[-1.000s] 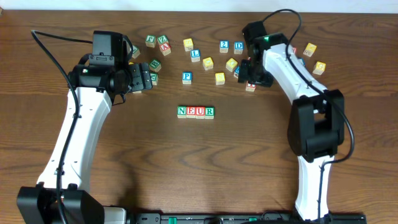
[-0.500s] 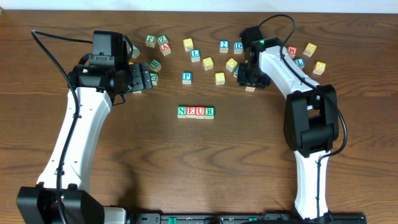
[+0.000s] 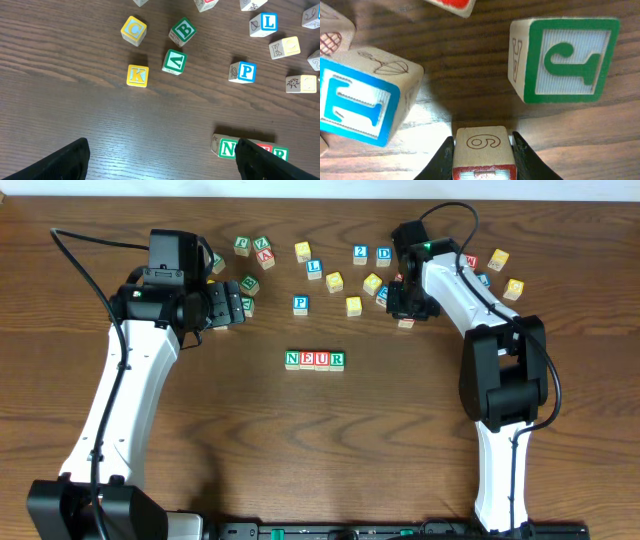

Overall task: Spell out NEURIPS
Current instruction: 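Lower the right gripper and grasp the red I block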

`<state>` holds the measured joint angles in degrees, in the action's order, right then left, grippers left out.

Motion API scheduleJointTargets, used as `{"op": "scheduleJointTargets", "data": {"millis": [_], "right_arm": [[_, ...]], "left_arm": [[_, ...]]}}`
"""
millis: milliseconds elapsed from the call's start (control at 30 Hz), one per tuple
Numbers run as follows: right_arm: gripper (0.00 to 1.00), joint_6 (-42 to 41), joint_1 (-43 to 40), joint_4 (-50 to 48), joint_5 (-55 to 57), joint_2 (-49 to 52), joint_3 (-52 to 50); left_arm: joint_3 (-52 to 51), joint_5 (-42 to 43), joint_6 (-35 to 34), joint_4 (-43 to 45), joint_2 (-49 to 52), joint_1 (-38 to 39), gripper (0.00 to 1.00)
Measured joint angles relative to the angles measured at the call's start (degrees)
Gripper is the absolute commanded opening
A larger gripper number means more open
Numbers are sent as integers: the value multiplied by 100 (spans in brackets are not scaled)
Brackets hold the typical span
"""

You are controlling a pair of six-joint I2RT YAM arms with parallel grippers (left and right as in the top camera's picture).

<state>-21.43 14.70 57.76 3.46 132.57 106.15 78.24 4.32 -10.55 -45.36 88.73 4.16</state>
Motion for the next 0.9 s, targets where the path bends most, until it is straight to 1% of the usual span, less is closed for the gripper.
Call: {"op": "scheduleJointTargets", "data": {"millis": [167, 400, 667, 900], "right_arm": [[21, 22, 11, 330, -48, -22, 4], [20, 105, 136, 789, -468, -155, 4], [19, 118, 610, 1165, -715, -205, 4], [17, 103, 1075, 1211, -756, -203, 4]], "left_arm": [[0, 0, 0, 0, 0, 0, 91], [0, 0, 0, 0, 0, 0, 91], [0, 0, 0, 2, 0, 0, 91], [0, 0, 0, 0, 0, 2, 91]]}}
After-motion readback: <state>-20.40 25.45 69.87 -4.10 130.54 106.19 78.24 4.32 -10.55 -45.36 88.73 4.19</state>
